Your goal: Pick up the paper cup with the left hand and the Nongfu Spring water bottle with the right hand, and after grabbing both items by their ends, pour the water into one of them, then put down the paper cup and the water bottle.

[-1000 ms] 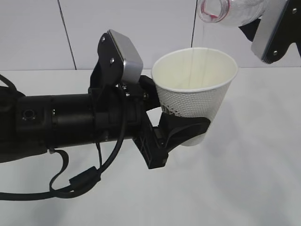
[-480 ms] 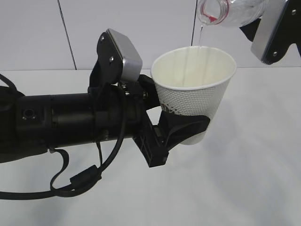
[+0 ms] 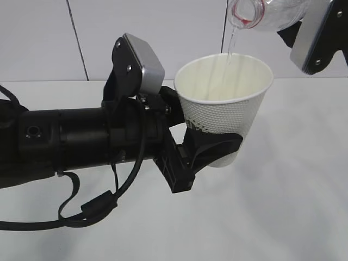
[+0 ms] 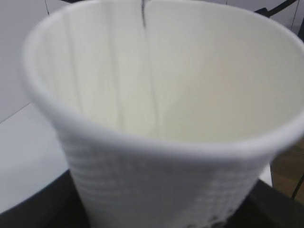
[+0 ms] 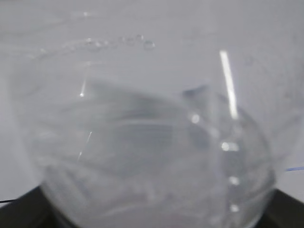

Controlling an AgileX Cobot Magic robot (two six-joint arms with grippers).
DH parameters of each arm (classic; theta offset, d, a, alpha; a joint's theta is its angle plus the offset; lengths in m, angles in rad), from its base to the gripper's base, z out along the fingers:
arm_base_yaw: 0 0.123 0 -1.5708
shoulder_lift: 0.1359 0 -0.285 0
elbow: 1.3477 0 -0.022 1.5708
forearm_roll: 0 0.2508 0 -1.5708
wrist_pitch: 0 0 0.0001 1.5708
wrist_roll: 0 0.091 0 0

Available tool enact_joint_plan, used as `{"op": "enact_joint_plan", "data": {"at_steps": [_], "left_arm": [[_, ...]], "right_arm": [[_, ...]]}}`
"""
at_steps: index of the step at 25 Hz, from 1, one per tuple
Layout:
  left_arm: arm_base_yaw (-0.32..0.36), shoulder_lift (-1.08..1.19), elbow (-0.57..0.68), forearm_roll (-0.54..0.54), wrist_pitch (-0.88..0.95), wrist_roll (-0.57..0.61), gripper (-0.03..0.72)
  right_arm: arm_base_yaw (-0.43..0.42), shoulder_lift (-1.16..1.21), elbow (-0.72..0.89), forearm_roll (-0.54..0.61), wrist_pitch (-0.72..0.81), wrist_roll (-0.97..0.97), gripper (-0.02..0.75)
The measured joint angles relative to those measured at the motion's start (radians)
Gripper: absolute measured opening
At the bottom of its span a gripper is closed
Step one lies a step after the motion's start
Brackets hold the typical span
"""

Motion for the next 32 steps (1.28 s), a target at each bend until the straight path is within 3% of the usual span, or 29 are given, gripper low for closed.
{"op": "enact_joint_plan", "data": {"at_steps": [32], "left_arm": [[0.000, 0.000, 0.000, -0.002, 0.007, 0.000, 0.508]], "right_arm": [[0.000, 0.000, 0.000, 0.000, -0.022, 0.000, 0.519]]}}
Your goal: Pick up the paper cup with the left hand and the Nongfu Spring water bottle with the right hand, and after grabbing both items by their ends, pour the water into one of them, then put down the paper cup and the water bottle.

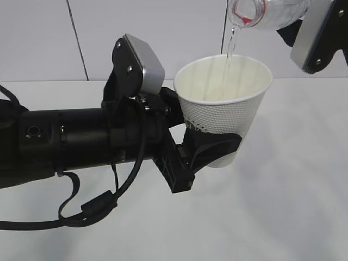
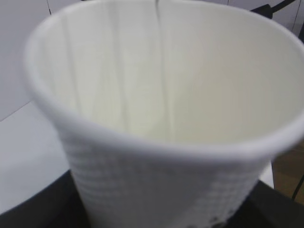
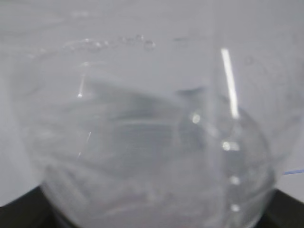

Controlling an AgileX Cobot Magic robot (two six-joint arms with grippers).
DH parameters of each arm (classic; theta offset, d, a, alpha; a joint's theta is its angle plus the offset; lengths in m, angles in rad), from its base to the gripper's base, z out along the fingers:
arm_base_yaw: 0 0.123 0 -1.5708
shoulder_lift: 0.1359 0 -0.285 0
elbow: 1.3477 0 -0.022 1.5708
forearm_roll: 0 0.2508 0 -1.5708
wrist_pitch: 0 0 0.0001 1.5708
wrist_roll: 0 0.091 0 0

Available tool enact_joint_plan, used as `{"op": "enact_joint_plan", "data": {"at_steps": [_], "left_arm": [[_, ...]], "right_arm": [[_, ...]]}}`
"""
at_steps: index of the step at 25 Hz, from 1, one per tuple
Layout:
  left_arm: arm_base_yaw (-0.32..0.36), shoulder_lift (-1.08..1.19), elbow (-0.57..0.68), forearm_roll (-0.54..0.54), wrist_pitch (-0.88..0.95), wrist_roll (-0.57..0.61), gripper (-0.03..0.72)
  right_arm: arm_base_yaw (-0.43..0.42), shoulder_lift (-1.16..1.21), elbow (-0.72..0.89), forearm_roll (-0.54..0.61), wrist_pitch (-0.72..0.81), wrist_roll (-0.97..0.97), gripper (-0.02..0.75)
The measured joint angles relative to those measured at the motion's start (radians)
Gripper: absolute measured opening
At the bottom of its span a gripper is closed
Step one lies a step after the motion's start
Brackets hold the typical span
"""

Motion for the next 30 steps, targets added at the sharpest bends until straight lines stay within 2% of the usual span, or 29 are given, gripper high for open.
{"op": "enact_joint_plan", "data": {"at_steps": [30], "left_arm": [[0.000, 0.000, 0.000, 0.000, 0.002, 0.000, 0.507]], "right_arm": [[0.000, 0.000, 0.000, 0.000, 0.000, 0.000, 0.519]]}}
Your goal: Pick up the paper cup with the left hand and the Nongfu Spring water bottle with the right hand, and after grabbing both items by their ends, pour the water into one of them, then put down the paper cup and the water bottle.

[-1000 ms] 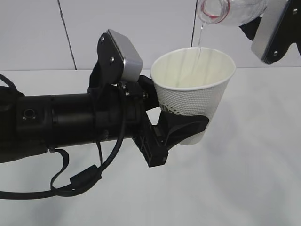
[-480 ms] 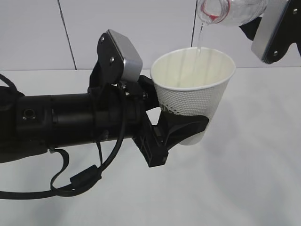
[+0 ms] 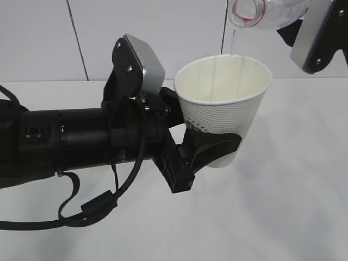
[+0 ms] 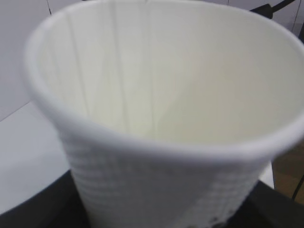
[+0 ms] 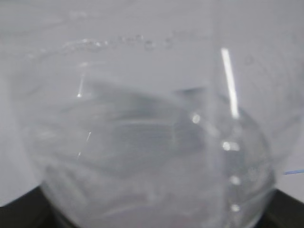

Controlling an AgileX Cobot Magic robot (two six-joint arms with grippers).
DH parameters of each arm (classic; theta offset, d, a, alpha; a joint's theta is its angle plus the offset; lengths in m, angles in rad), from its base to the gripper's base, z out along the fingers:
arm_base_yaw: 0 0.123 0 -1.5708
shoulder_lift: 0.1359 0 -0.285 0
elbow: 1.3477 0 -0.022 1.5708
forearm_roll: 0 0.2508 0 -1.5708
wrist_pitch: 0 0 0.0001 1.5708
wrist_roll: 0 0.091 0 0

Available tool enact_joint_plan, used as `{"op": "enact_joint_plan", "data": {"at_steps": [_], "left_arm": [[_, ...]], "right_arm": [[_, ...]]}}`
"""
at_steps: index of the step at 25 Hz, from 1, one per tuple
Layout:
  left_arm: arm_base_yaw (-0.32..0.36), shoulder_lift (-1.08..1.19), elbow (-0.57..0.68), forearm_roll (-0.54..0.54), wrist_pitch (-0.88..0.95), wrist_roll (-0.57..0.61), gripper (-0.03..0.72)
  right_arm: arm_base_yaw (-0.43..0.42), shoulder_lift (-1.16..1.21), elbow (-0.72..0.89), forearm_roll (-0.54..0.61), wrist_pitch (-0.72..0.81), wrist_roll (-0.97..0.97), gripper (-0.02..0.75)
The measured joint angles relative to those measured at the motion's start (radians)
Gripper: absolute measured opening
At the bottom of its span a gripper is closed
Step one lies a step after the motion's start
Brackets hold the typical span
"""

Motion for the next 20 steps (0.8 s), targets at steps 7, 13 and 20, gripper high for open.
{"op": "enact_joint_plan", "data": {"at_steps": [7, 13, 20], "left_arm": [[0.000, 0.000, 0.000, 0.000, 0.000, 0.000, 0.507], [0.000, 0.000, 0.000, 0.000, 0.000, 0.000, 0.502], [0.000, 0.000, 0.000, 0.000, 0.000, 0.000, 0.498]], "right_arm": [[0.000, 0.000, 0.000, 0.000, 0.000, 0.000, 0.519], [0.000, 0.000, 0.000, 0.000, 0.000, -0.005, 0.519], [0.000, 0.000, 0.000, 0.000, 0.000, -0.014, 0.519]]}}
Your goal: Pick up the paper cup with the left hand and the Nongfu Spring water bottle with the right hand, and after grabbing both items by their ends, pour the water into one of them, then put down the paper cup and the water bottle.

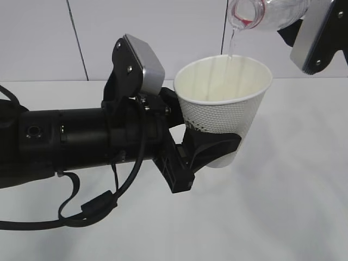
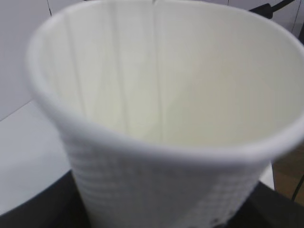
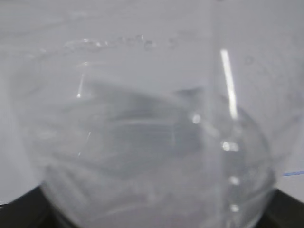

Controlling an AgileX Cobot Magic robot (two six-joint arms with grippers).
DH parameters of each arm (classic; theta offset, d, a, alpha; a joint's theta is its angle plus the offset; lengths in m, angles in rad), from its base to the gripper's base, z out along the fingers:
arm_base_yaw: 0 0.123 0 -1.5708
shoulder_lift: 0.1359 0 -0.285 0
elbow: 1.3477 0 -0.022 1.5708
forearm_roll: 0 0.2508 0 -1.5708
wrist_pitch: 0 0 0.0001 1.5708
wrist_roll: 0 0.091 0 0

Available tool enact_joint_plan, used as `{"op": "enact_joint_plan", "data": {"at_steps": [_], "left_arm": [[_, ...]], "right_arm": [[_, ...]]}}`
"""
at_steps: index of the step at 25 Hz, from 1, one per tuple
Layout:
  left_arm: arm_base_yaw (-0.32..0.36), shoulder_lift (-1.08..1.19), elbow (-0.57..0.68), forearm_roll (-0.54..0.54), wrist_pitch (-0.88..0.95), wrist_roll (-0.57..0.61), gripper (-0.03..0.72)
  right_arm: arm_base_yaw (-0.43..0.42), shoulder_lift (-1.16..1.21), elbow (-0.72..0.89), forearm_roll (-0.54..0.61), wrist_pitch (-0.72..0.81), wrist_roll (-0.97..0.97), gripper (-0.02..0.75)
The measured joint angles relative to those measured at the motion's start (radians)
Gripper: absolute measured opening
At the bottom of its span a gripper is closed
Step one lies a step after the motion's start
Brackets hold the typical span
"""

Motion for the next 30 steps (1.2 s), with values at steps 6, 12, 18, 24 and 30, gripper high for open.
{"op": "enact_joint_plan", "data": {"at_steps": [6, 12, 18, 24, 30], "left_arm": [[0.000, 0.000, 0.000, 0.000, 0.000, 0.000, 0.497], [0.000, 0.000, 0.000, 0.000, 0.000, 0.000, 0.495], [0.000, 0.000, 0.000, 0.000, 0.000, 0.000, 0.495], [0.000, 0.000, 0.000, 0.000, 0.000, 0.000, 0.495], [0.000, 0.000, 0.000, 0.000, 0.002, 0.000, 0.494]], "right_arm": [[0.000, 0.000, 0.000, 0.000, 0.000, -0.002, 0.519], [0.000, 0.000, -0.002, 0.000, 0.000, -0.002, 0.519], [0.000, 0.000, -0.002, 0.000, 0.000, -0.004, 0.519], [0.000, 0.000, -0.002, 0.000, 0.000, -0.006, 0.519], [0.000, 0.000, -0.002, 0.000, -0.002, -0.008, 0.519]]}}
